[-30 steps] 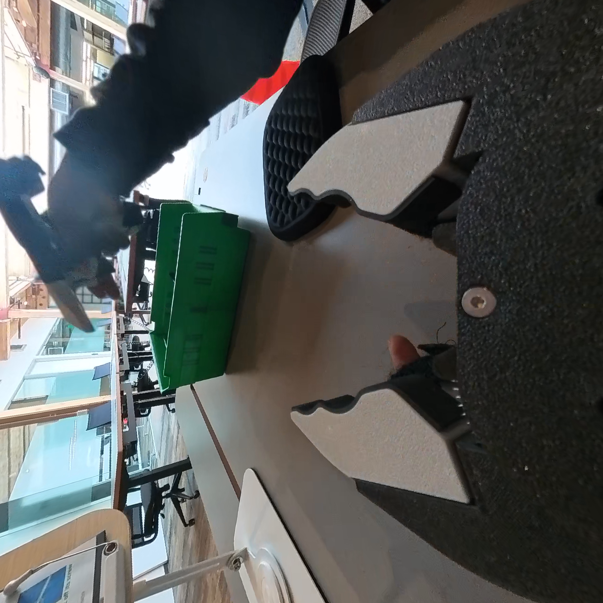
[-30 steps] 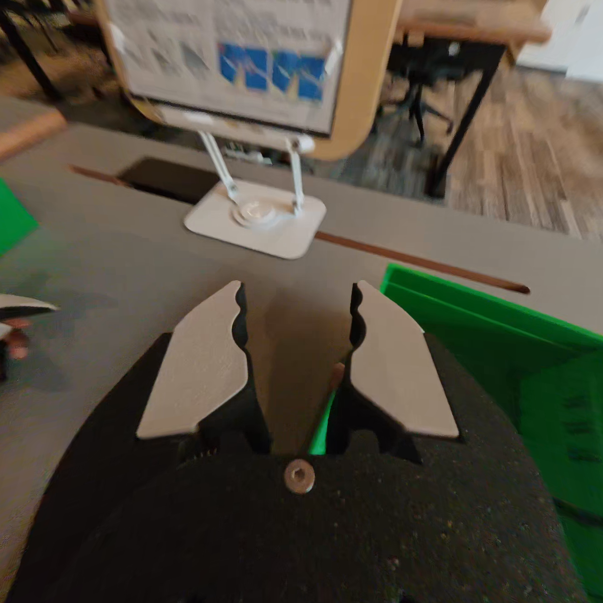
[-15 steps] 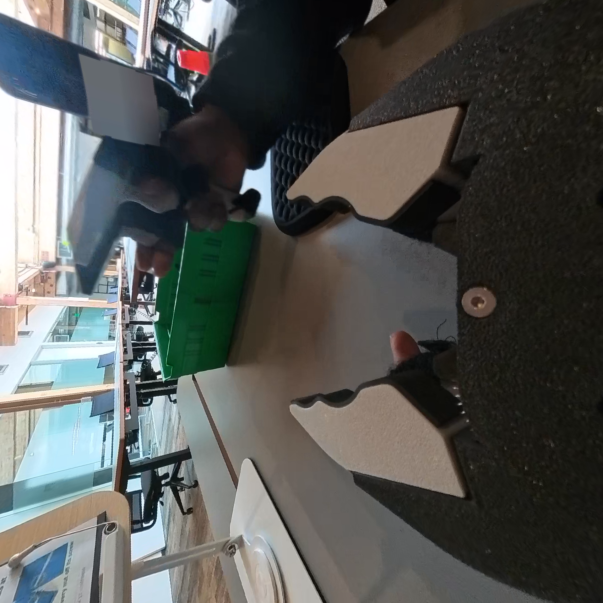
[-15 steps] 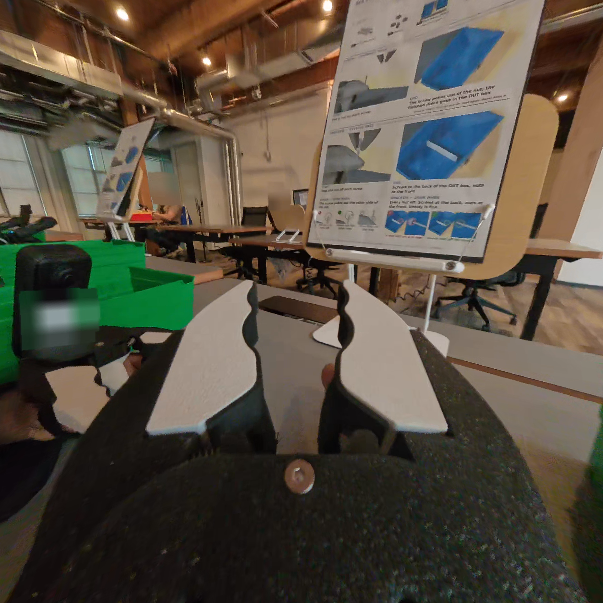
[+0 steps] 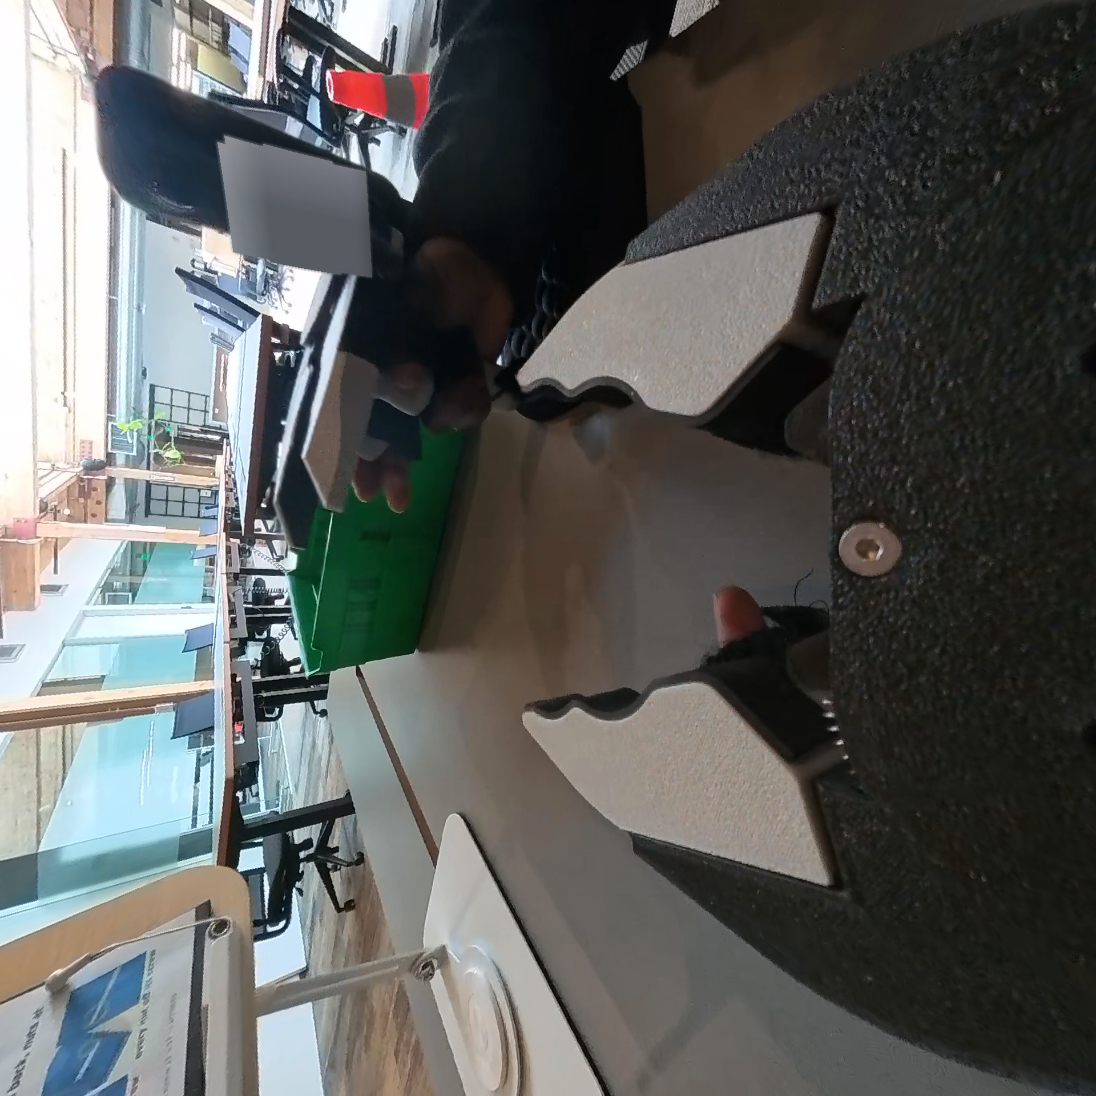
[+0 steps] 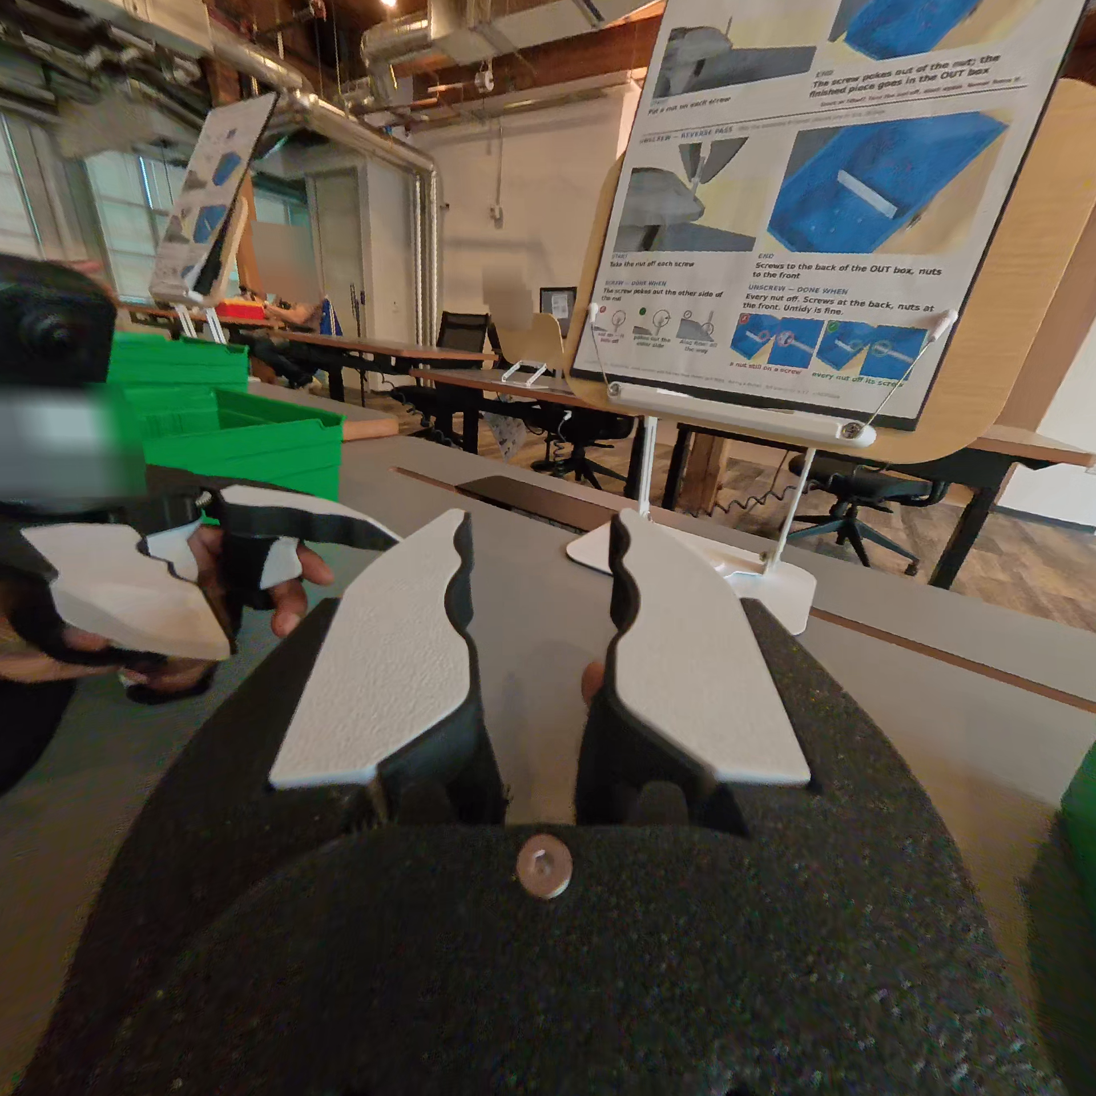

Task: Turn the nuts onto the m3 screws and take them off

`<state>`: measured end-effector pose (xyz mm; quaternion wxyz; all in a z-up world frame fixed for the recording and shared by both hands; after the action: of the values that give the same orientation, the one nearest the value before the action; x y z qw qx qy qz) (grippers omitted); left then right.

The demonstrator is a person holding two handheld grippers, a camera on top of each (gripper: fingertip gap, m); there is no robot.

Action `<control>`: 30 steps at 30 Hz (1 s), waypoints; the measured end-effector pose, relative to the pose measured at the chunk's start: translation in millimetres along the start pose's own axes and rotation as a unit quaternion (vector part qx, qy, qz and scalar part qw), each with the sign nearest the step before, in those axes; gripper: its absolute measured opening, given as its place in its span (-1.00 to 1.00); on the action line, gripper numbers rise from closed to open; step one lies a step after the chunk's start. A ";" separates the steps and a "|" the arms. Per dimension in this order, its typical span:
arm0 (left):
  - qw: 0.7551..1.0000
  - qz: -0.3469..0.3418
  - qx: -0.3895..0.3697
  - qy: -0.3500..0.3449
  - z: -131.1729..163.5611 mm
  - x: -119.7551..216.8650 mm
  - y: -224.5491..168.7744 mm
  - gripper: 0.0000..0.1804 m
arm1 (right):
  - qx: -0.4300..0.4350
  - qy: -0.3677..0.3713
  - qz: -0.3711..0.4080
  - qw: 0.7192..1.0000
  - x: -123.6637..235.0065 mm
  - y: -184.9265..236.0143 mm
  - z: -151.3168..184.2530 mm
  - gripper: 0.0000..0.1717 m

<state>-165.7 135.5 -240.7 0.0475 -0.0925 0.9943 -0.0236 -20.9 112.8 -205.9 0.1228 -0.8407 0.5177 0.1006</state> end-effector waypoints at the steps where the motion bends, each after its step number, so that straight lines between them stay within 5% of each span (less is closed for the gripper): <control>1: 1.000 -0.002 -0.001 0.003 -0.5 0.6 0.2 0.03 | 0.010 0.004 0.002 1.000 -0.4 0.8 1.2 -0.49; 10: 0.995 -0.084 -0.043 0.038 -58.9 35.8 -0.8 -0.14 | 0.027 0.027 -0.007 0.999 -3.1 5.1 9.7 -0.49; 19: 0.956 -0.264 0.004 0.128 -140.9 177.7 46.6 -0.32 | 0.028 0.033 -0.012 0.999 -4.2 6.9 10.8 -0.49; 24: 0.905 -0.363 0.096 0.201 -123.4 248.6 99.0 -0.50 | 0.033 0.037 -0.014 0.999 -4.7 7.9 11.7 -0.48; 30: 0.828 -0.408 0.161 0.348 -58.8 272.3 138.2 -0.60 | 0.034 0.037 -0.015 0.999 -5.0 8.1 11.4 -0.48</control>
<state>-463.0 222.7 -214.5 -0.3017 -0.4665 0.7987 -0.2310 -30.9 117.1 -216.1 0.1335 -0.8469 0.5122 0.0505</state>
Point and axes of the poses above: each gripper's, where its closed fingertips meet, x back along the fingers, z out of its underside, y = z × x across the jaws, the point moved 5 cm from there along x, back along the fingers, and after that the axes turned 8 degrees about -y, right-handed, at the moved point
